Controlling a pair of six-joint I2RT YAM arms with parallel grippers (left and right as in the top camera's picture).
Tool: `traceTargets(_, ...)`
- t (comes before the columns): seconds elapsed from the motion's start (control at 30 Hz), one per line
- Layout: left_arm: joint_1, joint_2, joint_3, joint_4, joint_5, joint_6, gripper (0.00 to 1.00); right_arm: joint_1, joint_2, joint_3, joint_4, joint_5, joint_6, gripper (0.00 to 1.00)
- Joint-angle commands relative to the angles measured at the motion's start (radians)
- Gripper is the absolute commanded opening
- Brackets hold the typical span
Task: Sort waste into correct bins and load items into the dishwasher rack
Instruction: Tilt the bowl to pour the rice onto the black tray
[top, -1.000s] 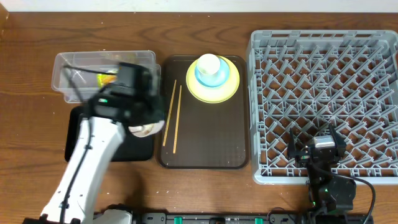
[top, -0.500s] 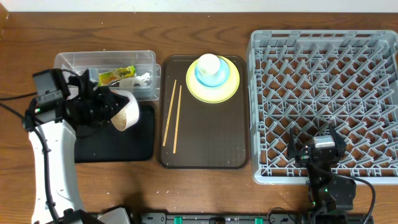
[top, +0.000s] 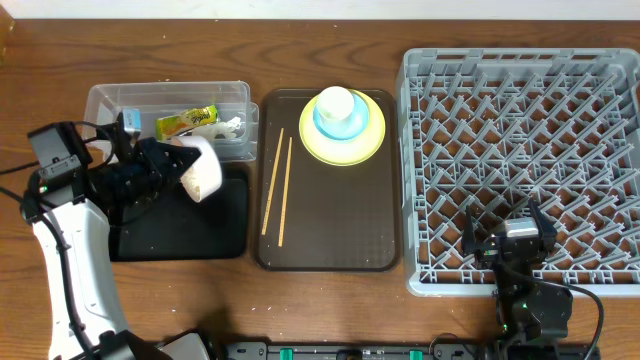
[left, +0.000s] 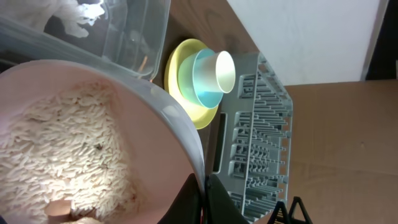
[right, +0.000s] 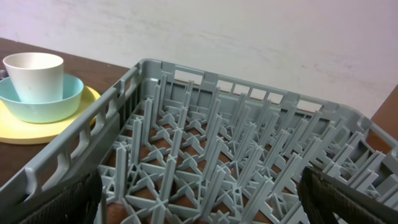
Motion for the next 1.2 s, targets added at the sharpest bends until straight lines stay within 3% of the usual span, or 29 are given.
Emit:
traceTargets(0.0,0.019,-0.004,-0.03,0.018,0.042,0.016,0.06,-0.001,-0.002,-0.002,-0.003,-0.004,0.003,0.99)
traceTargets(0.33,0.129,-0.004,-0.113,0.117,0.146,0.0,0.06,-0.001,-0.002,-0.002,-0.003,-0.004,0.003,0.99)
traceTargets(0.6,0.252,-0.003,-0.23,0.24,0.199,-0.09,0.06,-0.001,-0.002,-0.002,-0.003,-0.004,0.003,0.99)
traceTargets(0.77,0.269,-0.003,-0.283,0.327,0.297,-0.09,0.06,-0.001,-0.002,-0.002,-0.003,-0.004,0.003,0.99)
traceTargets(1.17,0.272,-0.003,-0.287,0.333,0.409,-0.112,0.06,-0.001,-0.002,-0.002,-0.003,-0.004,0.003,0.99)
